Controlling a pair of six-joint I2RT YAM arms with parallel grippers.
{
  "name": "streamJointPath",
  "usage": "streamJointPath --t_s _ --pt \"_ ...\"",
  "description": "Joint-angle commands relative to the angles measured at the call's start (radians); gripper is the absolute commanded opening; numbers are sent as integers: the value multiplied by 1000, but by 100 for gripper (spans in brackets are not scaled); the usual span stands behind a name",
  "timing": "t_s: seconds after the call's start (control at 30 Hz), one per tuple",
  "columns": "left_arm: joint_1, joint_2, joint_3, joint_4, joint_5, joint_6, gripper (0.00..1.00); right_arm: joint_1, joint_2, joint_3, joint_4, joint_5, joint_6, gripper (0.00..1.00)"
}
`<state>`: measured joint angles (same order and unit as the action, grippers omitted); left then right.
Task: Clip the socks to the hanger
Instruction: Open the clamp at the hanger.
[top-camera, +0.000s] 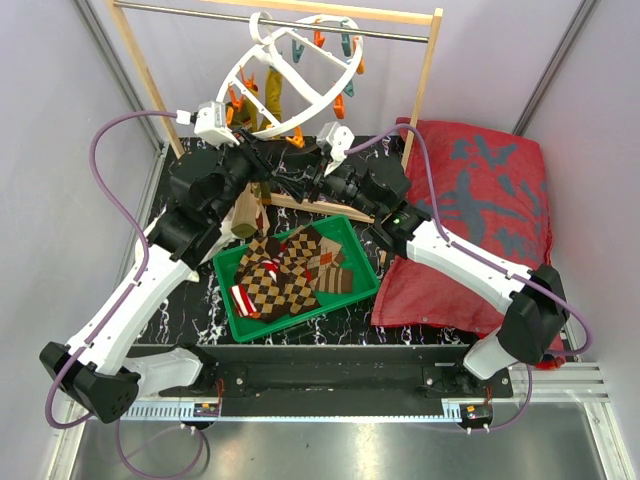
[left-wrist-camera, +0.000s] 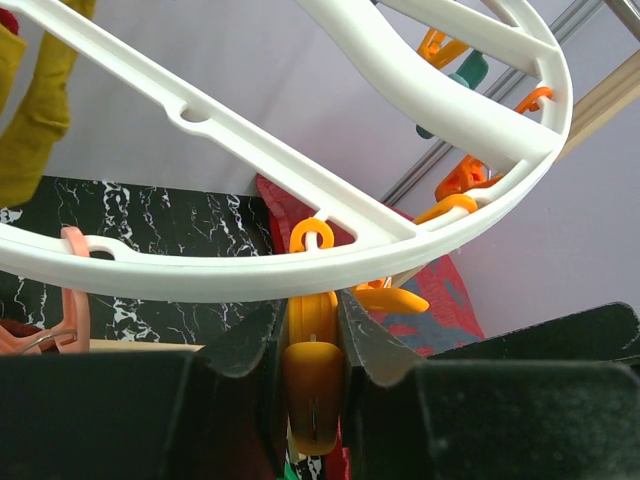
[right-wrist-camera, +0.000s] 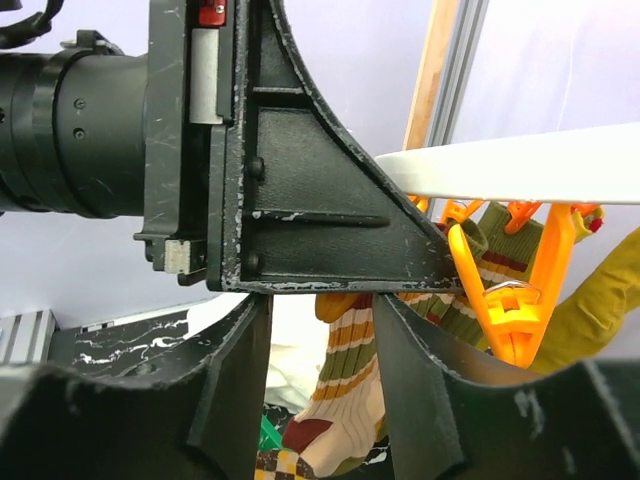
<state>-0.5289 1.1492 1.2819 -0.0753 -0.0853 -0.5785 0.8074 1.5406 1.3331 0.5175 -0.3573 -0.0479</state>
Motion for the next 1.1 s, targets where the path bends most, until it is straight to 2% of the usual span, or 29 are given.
streamJointPath --t_s 0.0,0.1,0.23,0.27,0.33,0.47,0.5,0.57,0.7,0.73,0.83,0.93,0.97,1.0,1.07 --pt "6 -8 0 49 30 -21 9 10 10 0 111 61 23 50" --pt "6 -6 2 49 35 -21 9 10 18 1 118 83 29 44" --pt "4 -12 -3 51 39 -9 9 9 23 3 128 87 43 28" --pt "4 -16 -7 52 39 -3 10 9 23 3 128 86 42 22" --pt "6 -26 -12 54 36 17 13 10 23 -2 127 86 71 16" --pt "17 -46 -24 65 58 60 31 9 10 -12 125 106 92 4" --pt "29 -49 -26 72 77 72 38 7 7 -15 124 107 101 2" --pt "46 -60 -32 72 111 75 39 7 4 -15 115 110 108 0" --pt "72 -68 -32 94 192 77 52 6 4 -14 111 107 128 0" --pt "73 -77 -36 95 194 81 61 6 4 -12 111 104 132 0" --pt "81 -111 -72 127 200 108 78 4 6 -5 111 89 158 0" --pt "145 -134 -105 157 286 92 85 -1 12 1 113 80 206 0" --pt "199 -137 -133 199 326 72 85 -7 16 1 116 77 223 0" --pt "220 -141 -150 228 396 31 86 -7 18 0 127 72 258 0" --pt "247 -151 -182 293 442 20 89 -14 22 0 136 54 290 0"
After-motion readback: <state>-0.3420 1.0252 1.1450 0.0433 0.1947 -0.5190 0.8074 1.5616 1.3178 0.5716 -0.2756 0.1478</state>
